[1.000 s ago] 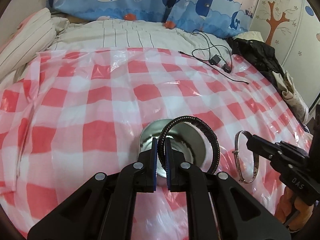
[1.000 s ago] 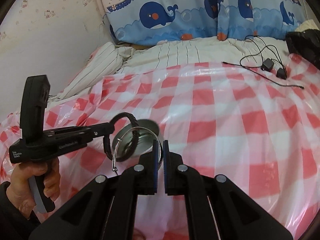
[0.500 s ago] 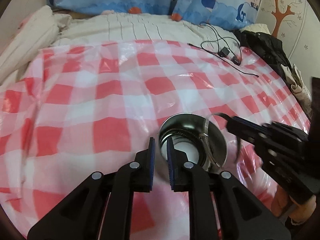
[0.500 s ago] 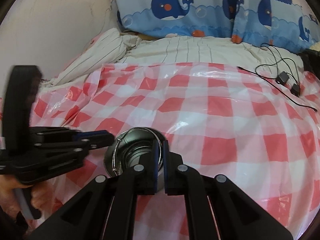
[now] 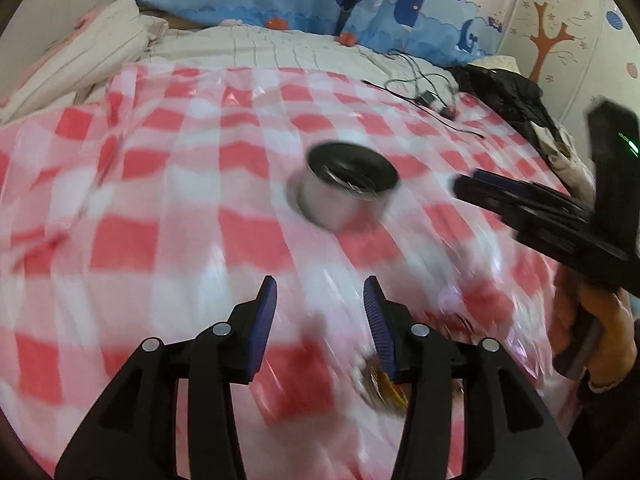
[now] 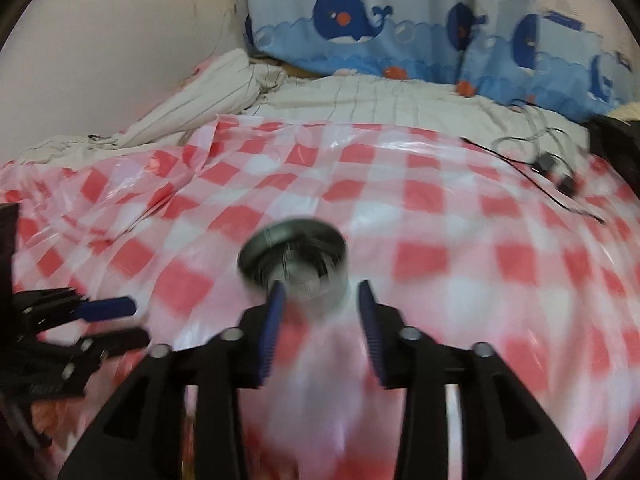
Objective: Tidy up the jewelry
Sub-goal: 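Return the left tool to the pile and grasp a beaded bracelet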
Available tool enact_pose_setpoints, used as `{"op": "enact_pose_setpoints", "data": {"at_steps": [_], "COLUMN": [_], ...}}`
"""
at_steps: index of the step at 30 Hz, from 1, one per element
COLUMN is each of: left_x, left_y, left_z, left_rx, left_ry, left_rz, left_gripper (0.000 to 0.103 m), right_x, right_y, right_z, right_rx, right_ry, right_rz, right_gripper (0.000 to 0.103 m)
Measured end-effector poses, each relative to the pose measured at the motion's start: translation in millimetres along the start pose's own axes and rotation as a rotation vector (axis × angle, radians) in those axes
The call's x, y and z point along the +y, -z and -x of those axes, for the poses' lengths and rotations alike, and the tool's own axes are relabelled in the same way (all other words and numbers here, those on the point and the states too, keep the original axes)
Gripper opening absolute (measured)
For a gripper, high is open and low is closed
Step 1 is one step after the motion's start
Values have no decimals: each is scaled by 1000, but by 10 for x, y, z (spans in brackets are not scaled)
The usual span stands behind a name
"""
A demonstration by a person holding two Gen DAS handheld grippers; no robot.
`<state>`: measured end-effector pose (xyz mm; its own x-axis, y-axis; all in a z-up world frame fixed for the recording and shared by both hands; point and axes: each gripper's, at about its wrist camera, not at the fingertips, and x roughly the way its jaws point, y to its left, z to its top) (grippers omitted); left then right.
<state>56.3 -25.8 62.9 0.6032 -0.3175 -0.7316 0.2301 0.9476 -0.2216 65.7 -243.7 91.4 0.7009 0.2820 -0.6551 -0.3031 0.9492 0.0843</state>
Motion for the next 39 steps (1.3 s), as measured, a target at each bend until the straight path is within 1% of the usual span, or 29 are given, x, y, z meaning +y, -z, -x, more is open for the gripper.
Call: {"op": "enact_pose_setpoints", "data": {"at_steps": [2,3,4,5,8,10,13,16,19,21,22,23,25,26,27,28,29,30,32,34,36,37,38,39], "left_x": [-101,-147,-197,-266,-361,-409,-435,-450,-512,-552,-567,-596,-636,-646,-655,-649,-617,-574,-501,-452,-417,-401,-397,-403], "left_y": [174,235,277,310,341,339,305,228,215,239,246,250,252,260,258,253,232,205,163,132,131,135,140,149], "left_z": [1,-28,-74,-127,-168,-178,-215,-275,-334,-368,-371,-363,-353,-343,-328,-314,-283,-246,-187,-166,-196,-221,-247,-270], "left_rx": [23,43,66,85,91,87,69,46,49,66,67,66,73,75,76,78,79,72,55,46,54,60,67,69], "left_ry": [21,26,27,22,32,33,18,48,56,58,59,63,69,72,70,77,108,138,165,170,161,161,167,169], "left_rz": [-27,-48,-74,-109,-141,-161,-175,-176,-217,-240,-250,-267,-295,-303,-310,-307,-286,-257,-220,-204,-195,-187,-181,-177], "left_gripper": [43,43,43,43,43,43,43,43,43,43,38,25,14,6,2,1,0,0,0,0,0,5,17,25], "right_x": [-118,-212,-270,-352,-423,-382,-325,-276,-268,-269,-272,-274,-280,-282,-284,-289,-294,-297,-301,-296,-292,-291,-287,-283], "right_y": [291,448,513,557,512,501,547,560,557,559,562,556,557,556,557,559,561,561,558,553,554,554,553,552], "right_z": [207,230,203,144,69,35,-28,-77,-86,-85,-83,-88,-89,-91,-92,-95,-94,-93,-89,-89,-91,-91,-90,-91], "right_rx": [-9,17,46,84,88,89,115,127,125,124,123,123,122,123,124,125,125,125,122,121,124,125,126,126], "right_ry": [13,17,15,-11,-86,-88,-96,-108,-113,-113,-113,-112,-113,-114,-114,-115,-116,-117,-119,-119,-122,-123,-124,-126], "right_rz": [-49,-92,-124,-177,-245,-239,-231,-229,-222,-225,-226,-227,-231,-233,-234,-236,-238,-240,-244,-244,-244,-243,-242,-241], "right_gripper": [50,50,50,50,50,53,53,54,54,56,57,58,58,58,58,59,59,59,59,60,60,60,60,60]}}
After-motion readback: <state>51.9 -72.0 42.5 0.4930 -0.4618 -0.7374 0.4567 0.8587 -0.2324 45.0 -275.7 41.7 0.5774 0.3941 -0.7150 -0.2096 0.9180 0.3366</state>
